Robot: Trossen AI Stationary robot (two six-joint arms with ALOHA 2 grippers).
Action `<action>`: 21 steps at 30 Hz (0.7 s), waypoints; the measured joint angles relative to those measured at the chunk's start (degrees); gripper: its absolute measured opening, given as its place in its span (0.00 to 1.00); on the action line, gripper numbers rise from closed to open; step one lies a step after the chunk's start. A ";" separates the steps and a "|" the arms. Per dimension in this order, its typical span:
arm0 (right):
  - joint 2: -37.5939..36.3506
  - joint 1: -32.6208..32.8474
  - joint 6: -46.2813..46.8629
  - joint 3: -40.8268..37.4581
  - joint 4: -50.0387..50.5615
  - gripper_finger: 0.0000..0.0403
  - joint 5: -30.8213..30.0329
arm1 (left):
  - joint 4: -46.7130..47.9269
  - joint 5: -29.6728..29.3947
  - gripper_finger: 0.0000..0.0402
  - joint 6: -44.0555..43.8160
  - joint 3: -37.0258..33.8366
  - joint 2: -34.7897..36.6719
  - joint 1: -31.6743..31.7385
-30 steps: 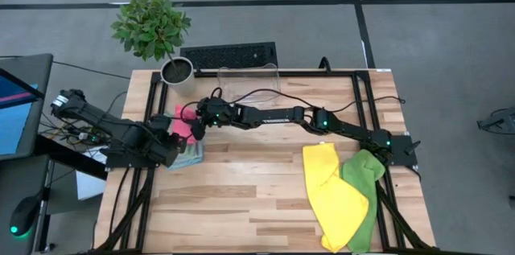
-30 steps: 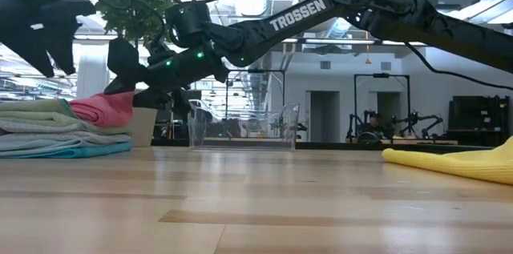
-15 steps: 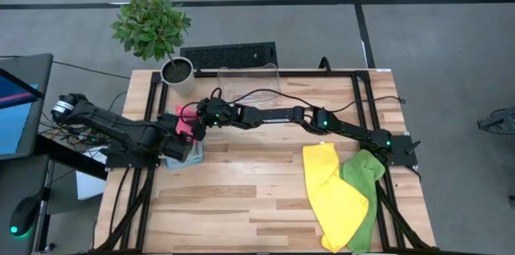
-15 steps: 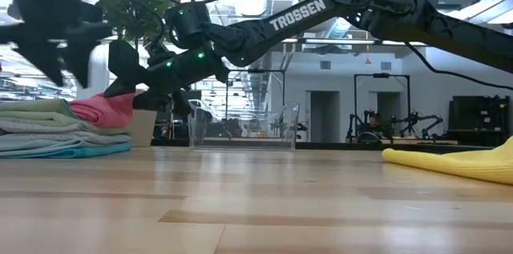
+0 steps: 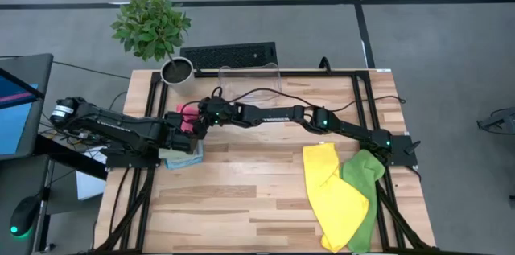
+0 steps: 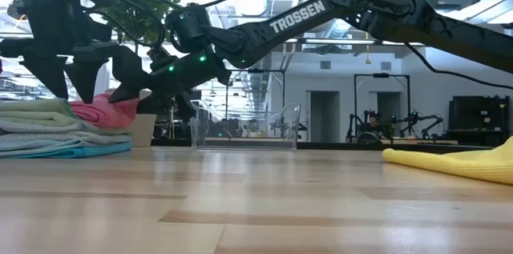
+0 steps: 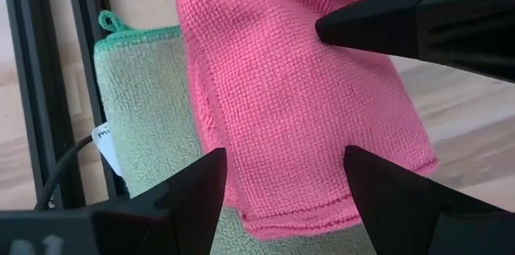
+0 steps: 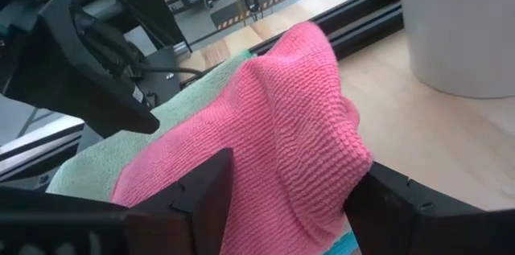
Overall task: Fold microfiber towels
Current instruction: Stack the folded pink microfiber cloth on top of the folded light green microfiber cloth
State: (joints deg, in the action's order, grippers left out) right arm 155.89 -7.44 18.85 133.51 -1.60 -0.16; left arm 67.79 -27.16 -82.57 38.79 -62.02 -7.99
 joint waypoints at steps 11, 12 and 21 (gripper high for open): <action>0.00 -0.37 -1.59 0.12 -0.07 0.59 2.49 | -0.24 1.88 0.61 2.99 1.16 0.11 1.25; -0.01 -0.45 -1.89 0.17 -0.08 0.59 3.49 | -0.12 2.52 0.61 4.43 1.92 0.11 1.25; -2.00 -0.38 -10.74 0.17 6.74 0.64 -1.99 | 16.22 5.68 0.61 10.29 17.59 0.15 1.02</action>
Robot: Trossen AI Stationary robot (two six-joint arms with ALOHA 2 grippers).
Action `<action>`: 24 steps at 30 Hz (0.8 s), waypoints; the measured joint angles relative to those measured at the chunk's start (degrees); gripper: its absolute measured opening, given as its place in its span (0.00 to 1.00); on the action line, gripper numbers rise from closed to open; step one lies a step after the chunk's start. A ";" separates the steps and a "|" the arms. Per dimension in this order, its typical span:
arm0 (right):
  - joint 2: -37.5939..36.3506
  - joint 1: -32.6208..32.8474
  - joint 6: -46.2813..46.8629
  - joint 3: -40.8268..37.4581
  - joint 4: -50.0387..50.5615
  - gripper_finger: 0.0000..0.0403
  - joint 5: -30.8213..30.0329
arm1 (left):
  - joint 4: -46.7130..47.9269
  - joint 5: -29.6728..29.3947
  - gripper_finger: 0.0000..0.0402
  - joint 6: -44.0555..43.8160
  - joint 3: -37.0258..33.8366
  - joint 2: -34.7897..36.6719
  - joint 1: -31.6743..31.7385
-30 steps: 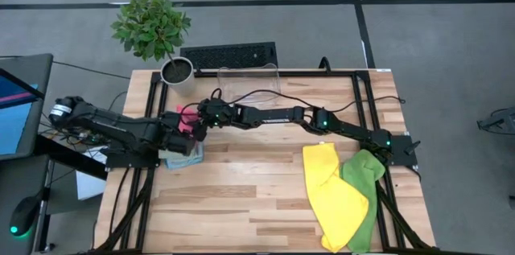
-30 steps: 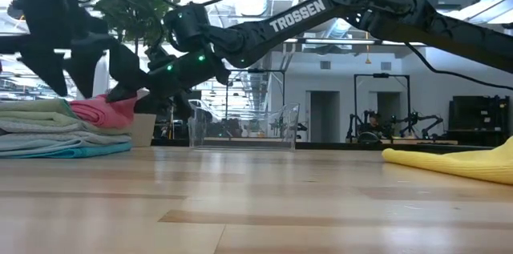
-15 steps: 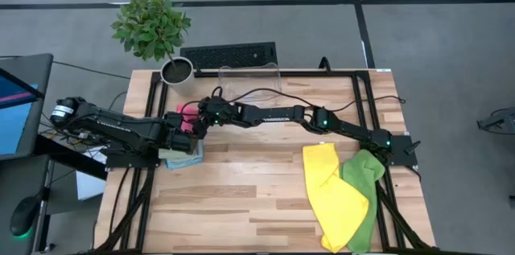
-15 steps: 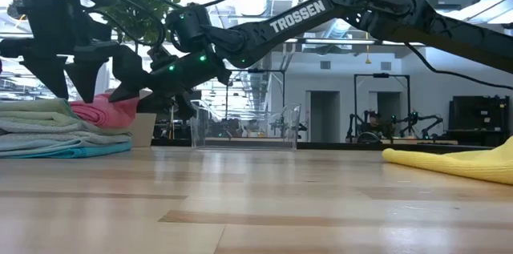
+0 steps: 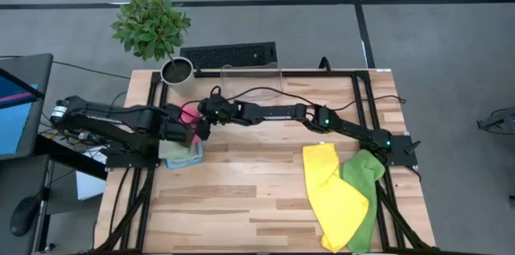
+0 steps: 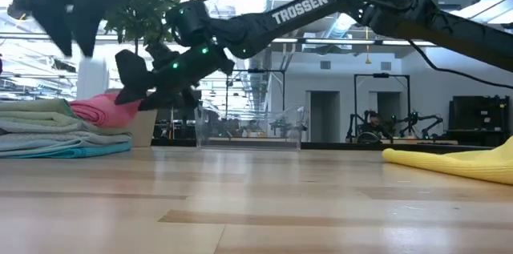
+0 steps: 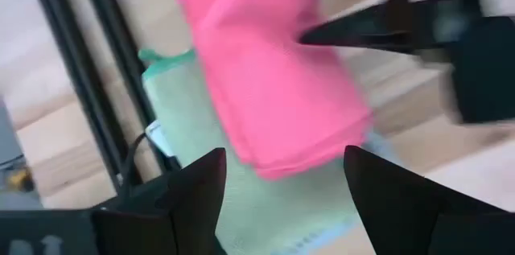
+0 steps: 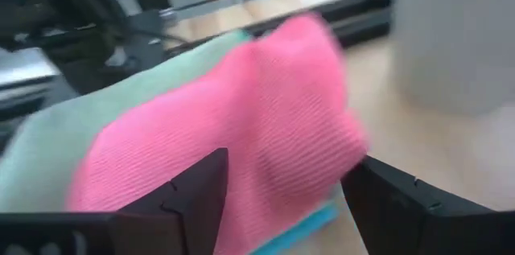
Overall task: Fold microfiber towels
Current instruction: Stack the folded pink microfiber cloth on top of the folded light green microfiber cloth
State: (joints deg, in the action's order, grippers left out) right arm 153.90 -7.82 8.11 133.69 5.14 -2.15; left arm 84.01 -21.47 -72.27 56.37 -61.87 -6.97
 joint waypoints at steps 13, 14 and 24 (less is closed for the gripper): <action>-7.55 4.12 -20.14 -0.07 7.39 0.65 -1.53 | 5.52 4.23 0.61 1.33 15.80 0.00 -5.52; -7.53 5.42 -23.24 0.13 6.86 0.65 -1.21 | 5.48 4.28 0.61 1.32 16.25 0.00 -6.32; -2.93 9.72 -35.74 0.22 -5.65 0.65 -4.40 | 5.40 1.11 0.61 -1.82 16.64 -0.44 -13.69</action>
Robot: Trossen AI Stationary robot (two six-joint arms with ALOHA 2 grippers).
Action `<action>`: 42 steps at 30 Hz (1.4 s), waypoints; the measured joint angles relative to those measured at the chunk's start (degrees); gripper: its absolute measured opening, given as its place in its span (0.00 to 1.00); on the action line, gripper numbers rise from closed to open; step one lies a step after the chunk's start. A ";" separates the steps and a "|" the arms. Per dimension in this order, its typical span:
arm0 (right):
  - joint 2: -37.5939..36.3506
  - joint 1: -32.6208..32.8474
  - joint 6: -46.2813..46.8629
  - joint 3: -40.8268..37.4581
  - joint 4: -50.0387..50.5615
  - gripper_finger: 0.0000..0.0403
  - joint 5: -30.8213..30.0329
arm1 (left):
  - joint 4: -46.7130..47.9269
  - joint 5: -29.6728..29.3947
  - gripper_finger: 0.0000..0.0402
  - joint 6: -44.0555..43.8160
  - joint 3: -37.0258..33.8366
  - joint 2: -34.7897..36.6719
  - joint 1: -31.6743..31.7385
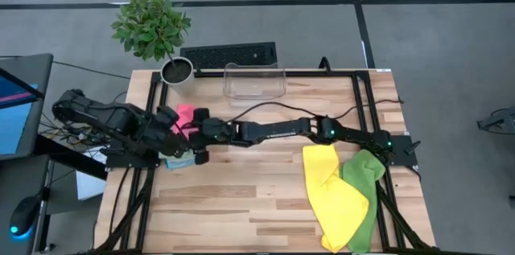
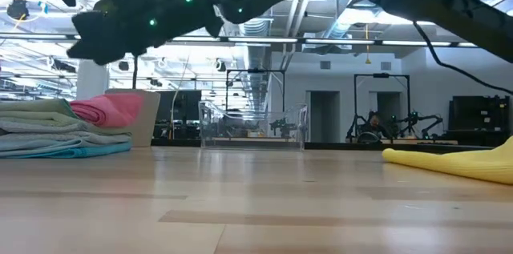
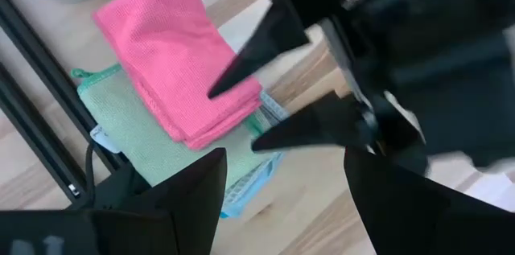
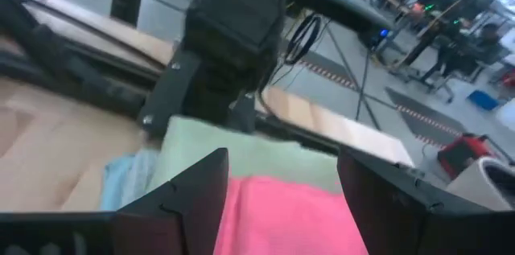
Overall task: Fold microfiber towels
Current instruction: Stack the folded pink microfiber cloth on top of the folded light green microfiber cloth
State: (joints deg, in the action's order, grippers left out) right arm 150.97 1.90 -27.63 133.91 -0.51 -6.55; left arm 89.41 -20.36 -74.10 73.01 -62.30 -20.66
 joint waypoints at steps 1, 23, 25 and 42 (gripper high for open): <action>0.17 -0.23 0.31 -0.07 -0.06 0.65 0.10 | 0.02 -0.09 0.61 -0.28 0.00 0.00 -0.52; 5.97 -0.27 8.02 -0.04 -0.35 0.65 0.53 | 0.56 -5.70 0.61 -2.54 -0.04 0.04 -1.86; 4.37 0.46 8.25 -0.04 1.35 0.65 0.20 | 0.59 -6.69 0.61 -3.21 -0.46 -0.19 -1.86; 6.52 3.30 15.27 0.27 -7.84 0.55 -1.22 | -0.81 -7.32 0.61 -8.38 -4.98 -0.72 -6.43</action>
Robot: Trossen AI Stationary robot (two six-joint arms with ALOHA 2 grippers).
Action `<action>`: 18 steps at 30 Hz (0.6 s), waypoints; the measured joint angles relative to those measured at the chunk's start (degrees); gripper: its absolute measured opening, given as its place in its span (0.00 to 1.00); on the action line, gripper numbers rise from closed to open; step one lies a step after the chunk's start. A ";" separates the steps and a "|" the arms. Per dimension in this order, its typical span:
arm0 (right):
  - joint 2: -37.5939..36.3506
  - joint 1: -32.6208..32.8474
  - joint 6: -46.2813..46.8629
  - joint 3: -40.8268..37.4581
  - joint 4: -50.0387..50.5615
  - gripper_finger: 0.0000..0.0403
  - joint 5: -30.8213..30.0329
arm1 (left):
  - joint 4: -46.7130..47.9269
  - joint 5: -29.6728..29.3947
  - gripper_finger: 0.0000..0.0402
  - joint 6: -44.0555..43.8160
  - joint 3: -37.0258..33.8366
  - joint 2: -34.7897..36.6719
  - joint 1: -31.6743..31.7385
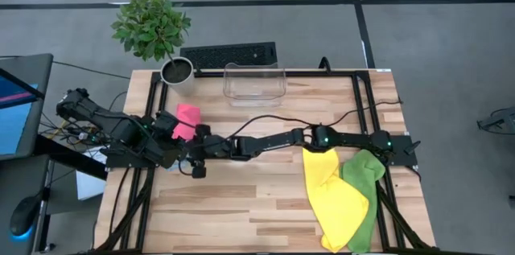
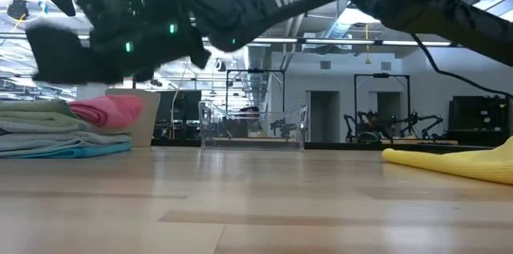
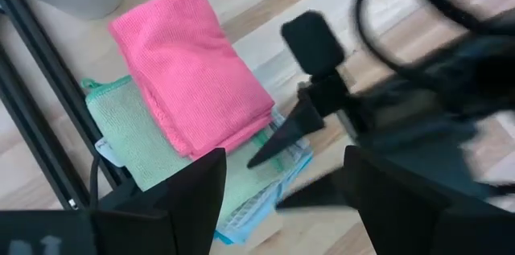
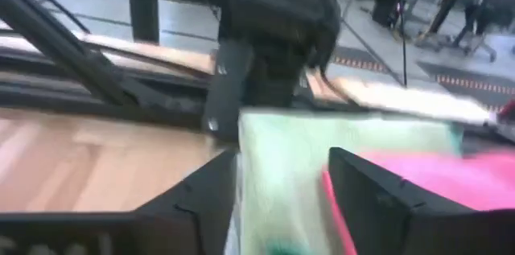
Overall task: Fold microfiber towels
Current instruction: Stack the folded pink microfiber cloth on top of the folded light green microfiber cloth
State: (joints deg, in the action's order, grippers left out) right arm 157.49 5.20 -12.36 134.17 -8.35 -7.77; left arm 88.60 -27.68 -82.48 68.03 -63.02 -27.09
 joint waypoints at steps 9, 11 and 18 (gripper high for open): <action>1.05 -1.02 3.37 -0.57 10.14 0.23 -0.07 | 0.00 -1.23 0.61 -0.11 0.00 0.00 -0.04; 1.07 -1.21 6.13 -0.59 12.68 0.17 -0.09 | -0.02 -1.38 0.61 -0.11 0.00 0.00 -0.04; 0.64 -0.33 9.91 -0.22 21.22 0.04 -1.28 | -0.13 -2.15 0.61 -1.06 0.00 -0.16 -0.07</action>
State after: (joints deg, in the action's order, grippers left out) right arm 158.12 4.87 -2.45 133.95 12.88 -9.05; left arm 88.47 -29.83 -83.53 68.03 -63.18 -27.16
